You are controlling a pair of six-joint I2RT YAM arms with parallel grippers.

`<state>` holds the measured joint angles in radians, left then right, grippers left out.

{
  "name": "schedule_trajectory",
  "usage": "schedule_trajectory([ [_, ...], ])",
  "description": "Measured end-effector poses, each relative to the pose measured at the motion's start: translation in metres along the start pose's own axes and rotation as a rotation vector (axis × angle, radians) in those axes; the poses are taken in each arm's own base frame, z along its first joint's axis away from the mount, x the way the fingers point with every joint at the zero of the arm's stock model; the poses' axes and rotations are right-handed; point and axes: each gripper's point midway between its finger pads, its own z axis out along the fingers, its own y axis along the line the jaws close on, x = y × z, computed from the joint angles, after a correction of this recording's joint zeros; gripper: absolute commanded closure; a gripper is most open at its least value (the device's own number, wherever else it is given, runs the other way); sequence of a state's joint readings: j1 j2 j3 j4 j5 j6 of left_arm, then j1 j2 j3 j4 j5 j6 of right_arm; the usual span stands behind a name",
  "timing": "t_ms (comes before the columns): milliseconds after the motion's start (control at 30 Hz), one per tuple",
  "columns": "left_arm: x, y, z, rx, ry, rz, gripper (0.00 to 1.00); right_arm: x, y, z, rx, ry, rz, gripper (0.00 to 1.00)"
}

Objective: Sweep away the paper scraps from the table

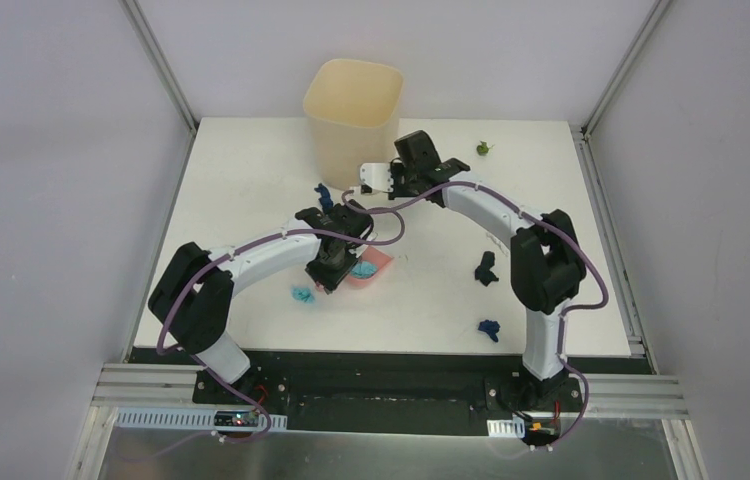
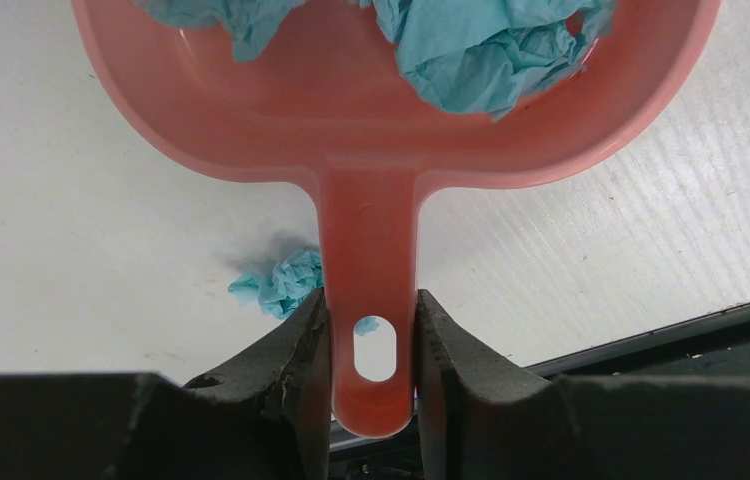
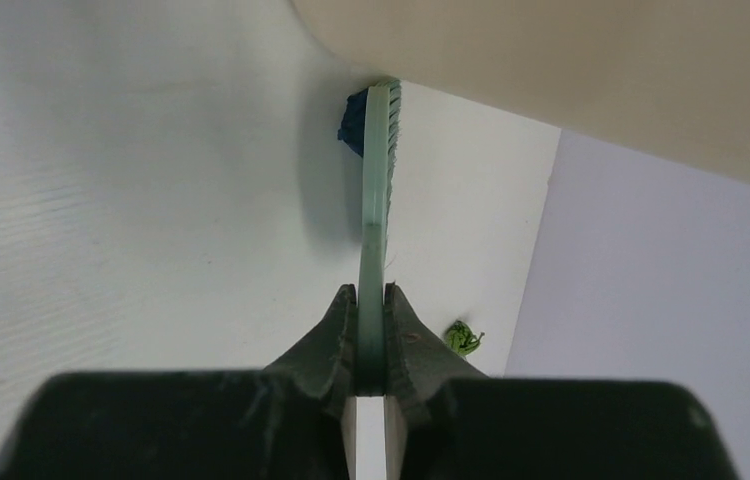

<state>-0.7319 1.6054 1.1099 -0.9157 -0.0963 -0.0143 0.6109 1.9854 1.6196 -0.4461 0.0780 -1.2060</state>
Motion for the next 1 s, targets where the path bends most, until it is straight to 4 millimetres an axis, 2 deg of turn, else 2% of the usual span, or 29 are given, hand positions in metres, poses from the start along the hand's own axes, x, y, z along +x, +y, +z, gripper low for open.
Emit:
schedule_trajectory([
  [133, 0.001, 0.000, 0.002, 0.000, 0.009, 0.001, 1.00, -0.021, 0.017, -0.027, -0.070, -0.055, 0.046, 1.00],
  [367, 0.002, -0.001, 0.005, 0.000, 0.022, 0.002, 1.00, -0.069, 0.070, -0.092, -0.319, -0.199, 0.306, 1.00],
  [467, 0.003, -0.001, 0.007, 0.000, 0.029, 0.003, 1.00, -0.077, 0.088, -0.111, -0.430, -0.224, 0.438, 1.00],
  [567, 0.004, -0.001, 0.007, 0.000, 0.032, 0.004, 1.00, -0.076, 0.099, -0.126, -0.521, -0.229, 0.577, 1.00],
  [700, 0.003, -0.002, 0.007, 0.007, 0.032, 0.003, 1.00, -0.072, 0.091, -0.143, -0.577, -0.243, 0.734, 1.00],
  [800, 0.003, -0.003, 0.007, 0.015, 0.031, 0.003, 1.00, -0.066, 0.071, -0.155, -0.578, -0.280, 0.852, 1.00],
  [1000, 0.002, -0.005, 0.007, 0.022, 0.024, 0.002, 1.00, -0.025, 0.029, -0.165, -0.406, -0.268, 0.985, 1.00],
])
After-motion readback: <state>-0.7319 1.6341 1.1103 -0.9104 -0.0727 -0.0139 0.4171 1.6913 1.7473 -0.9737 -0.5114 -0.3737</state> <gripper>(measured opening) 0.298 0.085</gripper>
